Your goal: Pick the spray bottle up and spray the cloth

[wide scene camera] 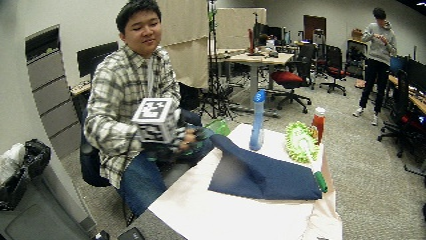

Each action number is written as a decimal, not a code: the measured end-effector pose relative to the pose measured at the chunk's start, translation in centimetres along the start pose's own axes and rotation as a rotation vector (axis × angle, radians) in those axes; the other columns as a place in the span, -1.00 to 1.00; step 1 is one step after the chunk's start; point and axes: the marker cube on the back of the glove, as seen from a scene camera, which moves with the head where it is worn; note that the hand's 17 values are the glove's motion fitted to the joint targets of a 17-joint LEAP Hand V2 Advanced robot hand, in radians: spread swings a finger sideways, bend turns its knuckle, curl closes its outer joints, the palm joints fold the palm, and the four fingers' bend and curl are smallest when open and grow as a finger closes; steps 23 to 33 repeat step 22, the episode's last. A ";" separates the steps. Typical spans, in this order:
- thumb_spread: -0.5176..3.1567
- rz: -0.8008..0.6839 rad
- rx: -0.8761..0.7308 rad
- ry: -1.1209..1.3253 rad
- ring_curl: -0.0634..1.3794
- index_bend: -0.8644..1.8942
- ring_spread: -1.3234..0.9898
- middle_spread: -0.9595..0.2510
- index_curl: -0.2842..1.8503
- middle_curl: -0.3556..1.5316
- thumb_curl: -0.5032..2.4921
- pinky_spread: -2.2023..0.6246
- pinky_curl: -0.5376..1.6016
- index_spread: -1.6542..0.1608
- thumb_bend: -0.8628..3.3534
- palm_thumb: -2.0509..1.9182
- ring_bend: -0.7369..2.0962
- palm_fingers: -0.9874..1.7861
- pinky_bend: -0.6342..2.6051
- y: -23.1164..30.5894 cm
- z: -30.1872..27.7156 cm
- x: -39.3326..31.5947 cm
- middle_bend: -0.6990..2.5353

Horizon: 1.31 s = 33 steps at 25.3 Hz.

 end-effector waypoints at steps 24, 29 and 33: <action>-0.03 0.504 -0.425 -0.103 -0.56 -0.25 0.17 0.33 -0.43 -0.39 -0.39 0.67 -0.16 0.36 -0.61 0.28 -0.38 -0.44 -0.43 20.7 16.2 -0.8 -0.51; -0.03 0.504 -0.425 -0.103 -0.56 -0.25 0.17 0.33 -0.43 -0.39 -0.39 0.67 -0.16 0.36 -0.61 0.28 -0.38 -0.44 -0.43 20.7 16.2 -0.8 -0.51; -0.03 0.504 -0.425 -0.103 -0.56 -0.25 0.17 0.33 -0.43 -0.39 -0.39 0.67 -0.16 0.36 -0.61 0.28 -0.38 -0.44 -0.43 20.7 16.2 -0.8 -0.51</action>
